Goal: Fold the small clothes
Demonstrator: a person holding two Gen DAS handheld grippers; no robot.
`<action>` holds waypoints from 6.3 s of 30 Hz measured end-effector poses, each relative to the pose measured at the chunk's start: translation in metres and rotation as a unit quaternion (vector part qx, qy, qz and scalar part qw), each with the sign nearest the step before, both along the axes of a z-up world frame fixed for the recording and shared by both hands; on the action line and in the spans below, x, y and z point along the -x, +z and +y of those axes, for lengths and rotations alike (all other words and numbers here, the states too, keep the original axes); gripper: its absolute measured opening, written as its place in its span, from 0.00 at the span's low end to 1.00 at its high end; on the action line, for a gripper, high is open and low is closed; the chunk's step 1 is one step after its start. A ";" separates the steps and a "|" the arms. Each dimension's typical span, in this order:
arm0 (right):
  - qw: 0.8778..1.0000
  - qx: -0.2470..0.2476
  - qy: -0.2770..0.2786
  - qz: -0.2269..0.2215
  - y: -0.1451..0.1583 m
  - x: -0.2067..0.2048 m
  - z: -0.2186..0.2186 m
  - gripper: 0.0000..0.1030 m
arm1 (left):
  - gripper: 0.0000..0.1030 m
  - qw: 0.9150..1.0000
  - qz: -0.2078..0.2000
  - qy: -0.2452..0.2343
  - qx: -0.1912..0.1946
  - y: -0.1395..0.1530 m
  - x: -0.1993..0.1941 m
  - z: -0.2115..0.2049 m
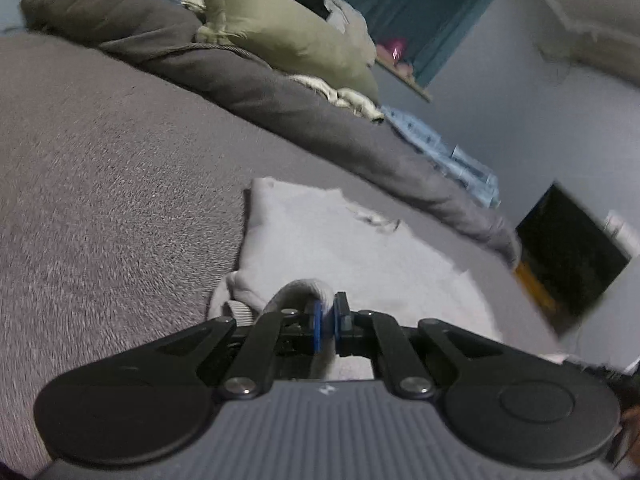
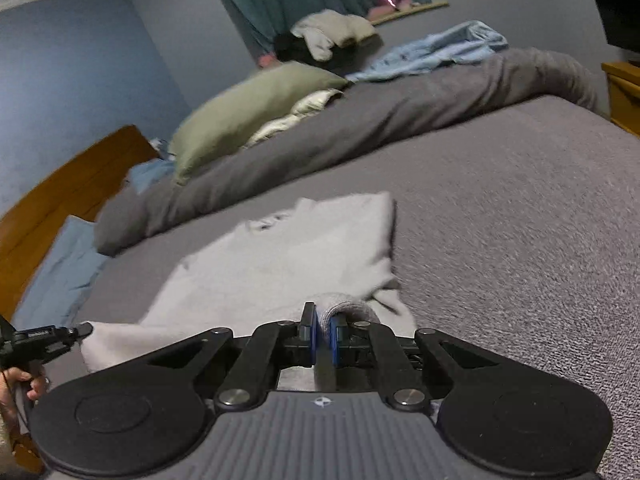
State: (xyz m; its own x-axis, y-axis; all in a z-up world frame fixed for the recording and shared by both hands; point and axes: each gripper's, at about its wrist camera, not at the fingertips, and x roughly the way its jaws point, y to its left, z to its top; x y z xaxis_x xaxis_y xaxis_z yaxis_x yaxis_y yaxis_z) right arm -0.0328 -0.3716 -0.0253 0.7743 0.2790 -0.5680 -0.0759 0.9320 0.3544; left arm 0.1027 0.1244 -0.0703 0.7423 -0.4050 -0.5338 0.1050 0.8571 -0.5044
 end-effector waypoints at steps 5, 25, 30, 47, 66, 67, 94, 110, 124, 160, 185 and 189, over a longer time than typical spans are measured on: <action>0.999 0.006 -0.001 0.041 -0.027 -0.010 0.003 0.37 | 0.05 0.999 0.031 -0.015 -0.026 -0.022 -0.022 -0.008; 0.980 0.043 0.148 0.128 -0.041 0.015 0.043 0.40 | 0.26 0.975 0.083 -0.202 -0.049 -0.060 0.027 -0.025; 0.983 0.032 0.129 0.130 -0.044 0.009 0.036 0.28 | 0.13 0.977 0.079 -0.196 -0.028 -0.060 0.027 -0.022; 1.000 -0.026 0.009 0.015 0.020 -0.072 0.042 0.06 | 0.00 0.994 0.014 0.053 0.097 -0.025 -0.075 -0.004; 0.992 0.026 -0.114 0.043 -0.063 -0.258 0.031 0.08 | 0.03 0.994 0.064 0.077 -0.038 -0.057 -0.248 -0.051; 0.991 0.032 -0.122 0.046 -0.065 -0.260 0.033 0.12 | 0.07 0.993 0.075 0.076 -0.046 -0.057 -0.253 -0.053; 0.971 0.239 -0.020 -0.005 -0.066 -0.055 0.151 0.70 | 0.57 0.953 -0.007 -0.071 -0.296 -0.037 -0.033 -0.146; 0.964 0.249 -0.081 0.049 -0.100 -0.060 0.076 0.81 | 0.69 0.964 0.073 -0.010 -0.255 -0.068 -0.024 -0.078; 0.983 0.131 -0.121 0.039 -0.077 -0.005 0.074 0.97 | 0.83 0.992 0.078 0.058 -0.084 -0.057 0.061 -0.055; 0.989 0.092 -0.110 0.035 -0.104 -0.091 0.078 0.17 | 0.08 0.983 -0.001 0.073 -0.167 -0.075 -0.037 -0.086; 0.985 0.057 -0.153 0.060 -0.080 0.128 0.112 0.25 | 0.25 0.974 0.091 -0.014 -0.209 -0.036 0.163 -0.059; 0.971 0.034 -0.229 0.057 -0.091 0.148 0.104 0.66 | 0.68 0.962 0.113 0.047 -0.244 -0.033 0.169 -0.042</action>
